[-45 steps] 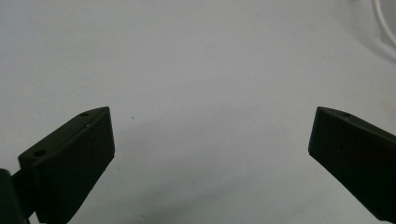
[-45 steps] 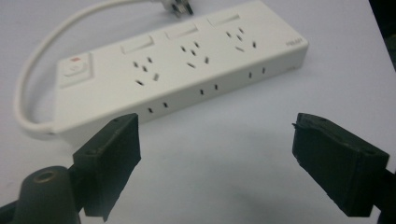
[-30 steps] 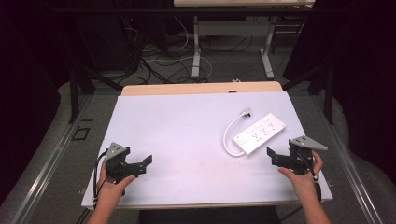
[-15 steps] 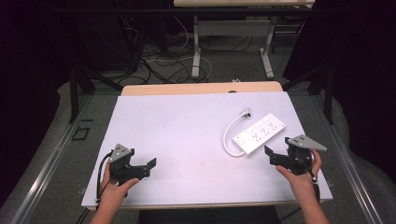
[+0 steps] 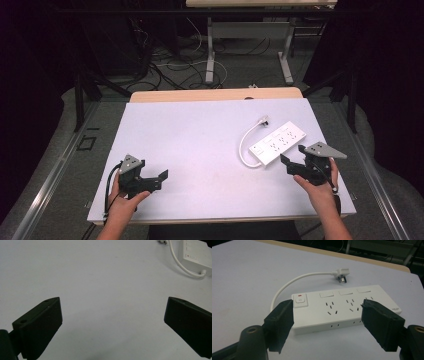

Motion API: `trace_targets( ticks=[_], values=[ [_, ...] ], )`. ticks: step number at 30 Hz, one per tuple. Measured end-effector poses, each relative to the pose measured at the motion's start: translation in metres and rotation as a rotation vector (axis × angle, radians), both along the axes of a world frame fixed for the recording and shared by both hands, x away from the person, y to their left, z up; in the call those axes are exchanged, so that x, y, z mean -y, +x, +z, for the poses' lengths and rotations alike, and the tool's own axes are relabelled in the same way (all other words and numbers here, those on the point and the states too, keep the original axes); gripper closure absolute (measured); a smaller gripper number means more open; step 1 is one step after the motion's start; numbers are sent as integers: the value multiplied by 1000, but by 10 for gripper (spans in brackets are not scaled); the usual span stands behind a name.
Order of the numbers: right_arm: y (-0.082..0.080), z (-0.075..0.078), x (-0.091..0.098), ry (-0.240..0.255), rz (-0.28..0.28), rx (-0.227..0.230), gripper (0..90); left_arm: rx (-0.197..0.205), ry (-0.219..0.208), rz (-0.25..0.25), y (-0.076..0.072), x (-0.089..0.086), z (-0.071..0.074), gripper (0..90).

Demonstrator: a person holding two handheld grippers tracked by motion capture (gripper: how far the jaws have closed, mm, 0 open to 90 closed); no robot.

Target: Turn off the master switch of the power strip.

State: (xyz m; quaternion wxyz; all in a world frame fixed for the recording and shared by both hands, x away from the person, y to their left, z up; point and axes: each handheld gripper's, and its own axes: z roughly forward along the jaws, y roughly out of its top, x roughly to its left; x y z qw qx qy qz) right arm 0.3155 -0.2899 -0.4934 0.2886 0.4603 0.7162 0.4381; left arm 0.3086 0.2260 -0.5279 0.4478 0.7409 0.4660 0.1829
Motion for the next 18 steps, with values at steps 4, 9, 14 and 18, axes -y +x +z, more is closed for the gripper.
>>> trace_targets(
  ticks=[4,9,14,18],
  values=[
    [2,2,-2,-16,13,-8,286,-9,0,3,0,1,-1,21],
    [3,5,-4,-27,25,-21,323,-12,3,4,-1,1,-2,23],
    [5,9,-5,-45,55,-43,350,-12,5,4,-1,0,-1,25],
    [6,13,-7,-64,54,-50,357,-8,4,10,-1,0,-2,27]
  ],
)
